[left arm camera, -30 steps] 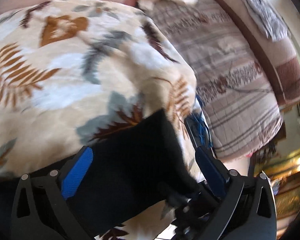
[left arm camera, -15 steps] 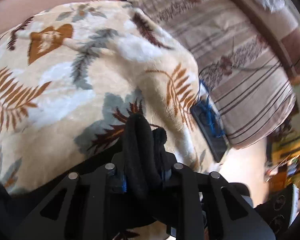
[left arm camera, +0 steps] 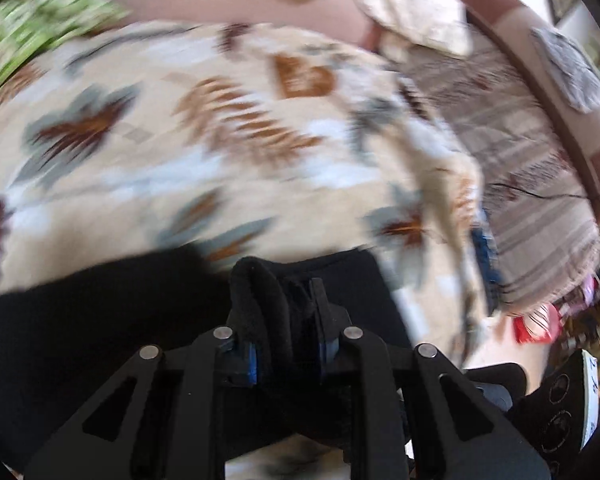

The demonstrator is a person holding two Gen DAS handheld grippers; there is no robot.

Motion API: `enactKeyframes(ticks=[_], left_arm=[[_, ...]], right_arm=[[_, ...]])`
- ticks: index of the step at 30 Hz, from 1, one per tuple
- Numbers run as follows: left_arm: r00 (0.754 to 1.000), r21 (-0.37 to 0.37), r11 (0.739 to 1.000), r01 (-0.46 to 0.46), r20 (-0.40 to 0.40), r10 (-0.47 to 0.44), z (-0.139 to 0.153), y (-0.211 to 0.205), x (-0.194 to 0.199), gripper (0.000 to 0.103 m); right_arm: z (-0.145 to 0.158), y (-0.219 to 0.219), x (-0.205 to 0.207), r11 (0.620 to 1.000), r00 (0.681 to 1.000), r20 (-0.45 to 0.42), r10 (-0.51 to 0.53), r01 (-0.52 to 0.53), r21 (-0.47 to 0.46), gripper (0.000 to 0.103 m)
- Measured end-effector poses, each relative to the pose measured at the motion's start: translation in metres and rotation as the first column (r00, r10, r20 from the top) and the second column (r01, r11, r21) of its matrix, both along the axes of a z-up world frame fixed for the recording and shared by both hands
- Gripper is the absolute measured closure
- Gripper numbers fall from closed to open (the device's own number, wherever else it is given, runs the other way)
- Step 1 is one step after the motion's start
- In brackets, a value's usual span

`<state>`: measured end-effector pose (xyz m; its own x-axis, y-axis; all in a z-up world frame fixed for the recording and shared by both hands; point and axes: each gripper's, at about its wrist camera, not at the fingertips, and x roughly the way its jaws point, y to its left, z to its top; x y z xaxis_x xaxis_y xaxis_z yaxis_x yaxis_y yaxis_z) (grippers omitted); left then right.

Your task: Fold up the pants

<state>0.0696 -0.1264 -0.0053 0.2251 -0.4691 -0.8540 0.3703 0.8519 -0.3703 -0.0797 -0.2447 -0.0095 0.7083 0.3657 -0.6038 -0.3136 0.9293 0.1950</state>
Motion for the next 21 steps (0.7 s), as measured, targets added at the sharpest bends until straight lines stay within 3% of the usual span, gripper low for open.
enactKeyframes(ticks=[2, 4, 5, 9, 11, 13, 14, 16, 18, 21], left_arm=[[0.999, 0.008, 0.999, -0.046, -0.021, 0.046, -0.014, 0.016, 0.003, 0.08], [0.996, -0.029, 0.996, -0.083, -0.045, 0.082, -0.026, 0.036, 0.006, 0.068], [0.995, -0.053, 0.994, -0.097, -0.044, 0.095, -0.026, 0.043, 0.005, 0.063], [0.99, -0.042, 0.989, -0.142, 0.005, 0.142, -0.013, 0.062, 0.001, 0.045], [0.985, -0.037, 0.986, -0.164, 0.042, 0.165, -0.002, 0.07, -0.005, 0.038], [0.983, -0.054, 0.983, -0.178, 0.039, 0.18, 0.001, 0.077, -0.012, 0.033], [0.983, -0.062, 0.982, -0.179, 0.037, 0.181, 0.002, 0.078, -0.015, 0.031], [0.983, -0.058, 0.982, -0.178, 0.028, 0.179, 0.0, 0.077, -0.024, 0.03], [0.984, -0.039, 0.984, -0.176, 0.03, 0.177, -0.004, 0.072, -0.031, 0.03], [0.984, 0.021, 0.985, -0.169, 0.052, 0.168, -0.012, 0.06, -0.038, 0.03]], right_arm=[[-0.017, 0.022, 0.008, 0.999, 0.999, -0.038, 0.032, -0.031, 0.009, 0.088], [-0.036, 0.038, 0.017, 0.998, 0.993, -0.101, 0.063, -0.061, 0.025, 0.074], [-0.046, 0.044, 0.023, 0.998, 0.989, -0.134, 0.065, -0.064, 0.014, 0.072], [-0.026, 0.048, 0.011, 0.985, 0.977, -0.128, 0.169, -0.163, 0.059, 0.044], [-0.01, 0.038, -0.002, 0.981, 0.978, -0.083, 0.191, -0.187, 0.056, 0.044], [0.004, 0.02, -0.01, 0.99, 0.989, -0.039, 0.144, -0.143, 0.017, 0.045], [0.007, 0.008, -0.01, 0.994, 0.993, -0.039, 0.11, -0.109, 0.013, 0.046], [0.004, -0.009, -0.007, 0.999, 0.997, -0.054, 0.051, -0.051, 0.005, 0.061], [-0.004, -0.017, -0.001, 1.0, 0.996, -0.088, 0.009, -0.01, -0.016, 0.067], [-0.013, -0.01, -0.001, 1.0, 0.994, -0.111, 0.024, -0.024, 0.005, 0.068]])
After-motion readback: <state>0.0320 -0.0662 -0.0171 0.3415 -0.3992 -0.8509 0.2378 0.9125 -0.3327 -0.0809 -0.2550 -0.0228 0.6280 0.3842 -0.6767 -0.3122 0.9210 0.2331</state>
